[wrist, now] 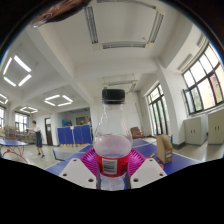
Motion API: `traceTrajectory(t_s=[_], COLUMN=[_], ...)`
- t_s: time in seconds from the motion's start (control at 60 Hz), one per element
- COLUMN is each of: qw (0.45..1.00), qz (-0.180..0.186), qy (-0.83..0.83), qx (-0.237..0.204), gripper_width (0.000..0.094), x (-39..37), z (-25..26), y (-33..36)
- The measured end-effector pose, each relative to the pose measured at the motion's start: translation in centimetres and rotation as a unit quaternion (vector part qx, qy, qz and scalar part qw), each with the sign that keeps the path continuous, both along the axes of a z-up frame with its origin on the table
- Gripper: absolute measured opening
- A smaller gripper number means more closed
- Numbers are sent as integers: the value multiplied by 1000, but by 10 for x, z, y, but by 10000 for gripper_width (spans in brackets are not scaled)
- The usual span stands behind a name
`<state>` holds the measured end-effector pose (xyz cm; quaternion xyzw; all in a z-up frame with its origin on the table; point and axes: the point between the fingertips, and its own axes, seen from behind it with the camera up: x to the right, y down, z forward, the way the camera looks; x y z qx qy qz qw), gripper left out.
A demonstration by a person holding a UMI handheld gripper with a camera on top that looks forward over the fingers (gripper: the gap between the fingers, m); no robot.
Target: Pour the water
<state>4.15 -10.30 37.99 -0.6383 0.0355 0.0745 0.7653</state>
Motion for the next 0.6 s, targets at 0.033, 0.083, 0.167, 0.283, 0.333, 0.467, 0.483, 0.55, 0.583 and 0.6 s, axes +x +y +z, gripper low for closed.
traceTrajectory(t_s=[0.033,0.083,0.167,0.283,0.333,0.467,0.483,0.55,0.583,0.6], qw=[999,996,989,977,973,971,972,972,972,972], qz=[-18,-35,-49,-61,-62,-70,-72,-75,-77,-78], qy=[-31,-62,-78,-96,-94,-83,-79,-79,-77,-76], qx=[-22,-53,-114,-181,-199,-212,-210,-208,-206,-206], gripper_width=[331,329,332,329,330,331,333,339,378,401], x=[13,30,50,74,73,79,77,80,81,81], z=[-27,-65,-136,-215,-238,-272,-269,-261,-261,-263], y=[8,13,17,18,14,6,-1,11,10,10])
